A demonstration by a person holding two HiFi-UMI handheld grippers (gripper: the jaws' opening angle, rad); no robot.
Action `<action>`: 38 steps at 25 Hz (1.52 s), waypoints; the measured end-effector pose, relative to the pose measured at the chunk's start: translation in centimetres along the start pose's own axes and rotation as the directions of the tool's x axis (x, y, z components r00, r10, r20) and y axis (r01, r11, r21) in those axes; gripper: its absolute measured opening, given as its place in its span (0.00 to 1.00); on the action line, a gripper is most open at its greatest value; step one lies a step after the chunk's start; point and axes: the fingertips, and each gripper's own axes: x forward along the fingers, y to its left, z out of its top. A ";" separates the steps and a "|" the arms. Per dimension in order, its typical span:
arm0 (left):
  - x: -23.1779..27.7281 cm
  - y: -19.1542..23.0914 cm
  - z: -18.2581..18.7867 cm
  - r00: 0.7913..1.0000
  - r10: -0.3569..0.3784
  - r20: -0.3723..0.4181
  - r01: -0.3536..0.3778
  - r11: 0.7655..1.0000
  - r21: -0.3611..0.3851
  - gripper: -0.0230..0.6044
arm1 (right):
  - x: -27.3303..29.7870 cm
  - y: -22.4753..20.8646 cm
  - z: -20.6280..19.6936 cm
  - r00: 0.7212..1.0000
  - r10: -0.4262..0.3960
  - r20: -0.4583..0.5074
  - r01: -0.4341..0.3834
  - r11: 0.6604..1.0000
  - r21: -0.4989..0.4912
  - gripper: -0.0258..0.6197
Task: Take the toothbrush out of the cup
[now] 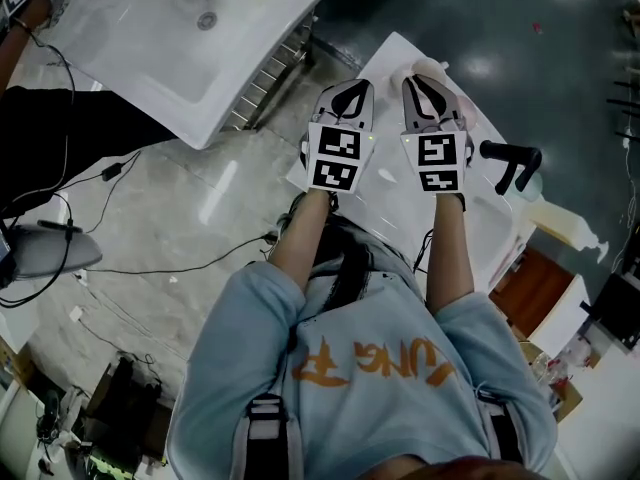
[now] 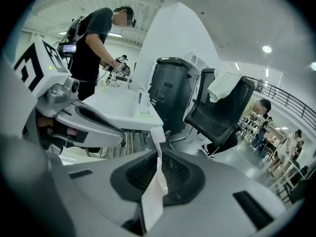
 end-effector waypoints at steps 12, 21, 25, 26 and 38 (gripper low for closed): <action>-0.3 -0.5 0.2 1.000 -0.003 0.015 0.003 1.000 0.014 0.05 | -0.2 0.2 -0.1 1.000 -0.008 -0.010 0.008 0.997 -0.071 0.11; -1.0 -0.3 0.6 1.000 0.004 0.026 -0.004 1.000 0.010 0.05 | 0.3 0.5 0.2 0.999 -0.022 -0.027 0.018 0.987 -0.160 0.11; -1.4 -0.3 0.6 0.999 0.008 0.033 -0.008 1.000 0.006 0.05 | 0.4 0.2 0.1 0.998 -0.056 -0.029 0.049 0.980 -0.193 0.11; -1.5 -0.4 0.7 0.999 0.008 0.035 -0.009 1.000 0.007 0.05 | 0.3 0.1 0.1 0.998 -0.064 -0.029 0.057 0.979 -0.197 0.10; -1.4 -1.6 1.5 0.998 -0.025 0.050 0.023 0.999 0.042 0.05 | -2.6 -2.6 2.1 0.986 -0.148 0.079 0.149 0.989 -0.011 0.10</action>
